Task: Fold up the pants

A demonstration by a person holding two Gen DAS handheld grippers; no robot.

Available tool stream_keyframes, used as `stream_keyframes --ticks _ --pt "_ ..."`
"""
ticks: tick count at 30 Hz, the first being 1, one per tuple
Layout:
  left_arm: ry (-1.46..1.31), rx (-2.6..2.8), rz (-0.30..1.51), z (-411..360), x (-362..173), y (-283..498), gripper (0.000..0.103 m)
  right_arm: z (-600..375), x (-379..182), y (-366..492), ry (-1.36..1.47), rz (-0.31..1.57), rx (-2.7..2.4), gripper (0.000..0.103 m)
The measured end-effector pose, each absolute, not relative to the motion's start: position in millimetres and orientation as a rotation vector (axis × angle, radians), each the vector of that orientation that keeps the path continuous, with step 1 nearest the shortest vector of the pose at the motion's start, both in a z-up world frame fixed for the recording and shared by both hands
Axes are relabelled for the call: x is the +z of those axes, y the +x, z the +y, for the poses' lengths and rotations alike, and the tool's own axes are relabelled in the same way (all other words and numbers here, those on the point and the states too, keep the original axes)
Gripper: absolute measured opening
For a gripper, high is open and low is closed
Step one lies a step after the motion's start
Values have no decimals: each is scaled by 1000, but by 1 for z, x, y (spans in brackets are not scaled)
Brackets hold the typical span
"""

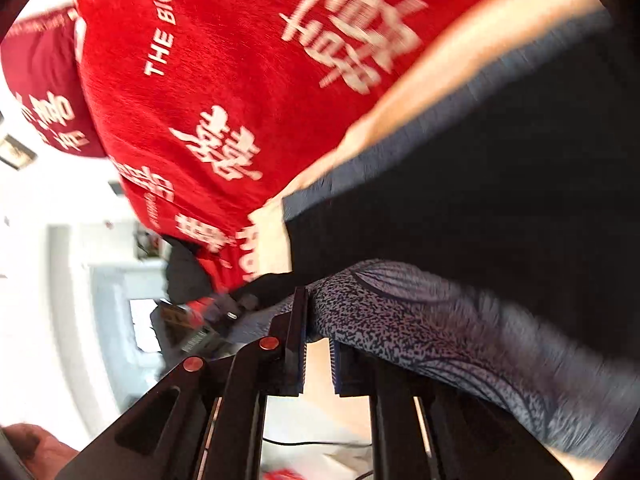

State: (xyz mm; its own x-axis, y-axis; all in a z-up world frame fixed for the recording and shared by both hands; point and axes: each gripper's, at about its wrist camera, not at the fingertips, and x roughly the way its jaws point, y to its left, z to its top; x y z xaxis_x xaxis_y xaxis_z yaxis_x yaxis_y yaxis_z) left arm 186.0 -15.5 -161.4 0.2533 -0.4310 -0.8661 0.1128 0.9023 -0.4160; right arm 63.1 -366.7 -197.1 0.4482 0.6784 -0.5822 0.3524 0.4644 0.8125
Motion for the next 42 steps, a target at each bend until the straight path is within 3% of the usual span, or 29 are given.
stream_keyframes --ticks 4,8,13,15,16,17,18,21,22,23,24,28,30,31,37,40,42 --pt "-209 -302 1255 -43 -196 244 44 -392 -238 128 1009 1267 248 13" --pt "-148 -233 1305 -60 -243 280 45 -404 -289 165 998 1337 208 13" --pt "-102 -214 1315 -66 -242 286 47 -407 -315 177 996 1370 177 14" --pt "-109 -232 1306 -62 -228 283 53 -404 -303 176 996 1364 221 32" --pt "-103 -230 1299 -59 -220 279 59 -402 -295 176 984 1357 242 57" --pt "-71 -204 1270 -54 -208 274 76 -399 -285 177 963 1354 250 78" --pt "-48 -189 1247 -52 -200 270 82 -396 -272 175 927 1354 247 81" --pt "9 -202 1226 -53 -188 264 82 -386 -246 168 856 1328 260 79" --pt "41 -206 1237 -58 -193 264 82 -380 -242 168 841 1320 276 66" --pt "74 -210 1254 -65 -201 265 82 -373 -241 168 811 1328 287 45" --pt "101 -210 1270 -69 -209 266 82 -360 -247 173 744 1358 280 40" --pt "173 -154 1315 -99 -259 278 82 -339 -279 194 582 1422 234 40" --pt "155 -123 1283 -97 -271 280 98 -339 -290 201 484 1423 177 36" --pt "153 -117 1281 -97 -273 281 98 -343 -289 202 488 1406 172 30" --pt "212 -136 1331 -112 -258 270 98 -369 -249 170 499 1309 86 35" --pt "244 -186 1335 -127 -245 250 98 -394 -238 139 622 1303 66 50" --pt "265 -222 1344 -143 -238 232 98 -406 -234 113 683 1302 59 53"
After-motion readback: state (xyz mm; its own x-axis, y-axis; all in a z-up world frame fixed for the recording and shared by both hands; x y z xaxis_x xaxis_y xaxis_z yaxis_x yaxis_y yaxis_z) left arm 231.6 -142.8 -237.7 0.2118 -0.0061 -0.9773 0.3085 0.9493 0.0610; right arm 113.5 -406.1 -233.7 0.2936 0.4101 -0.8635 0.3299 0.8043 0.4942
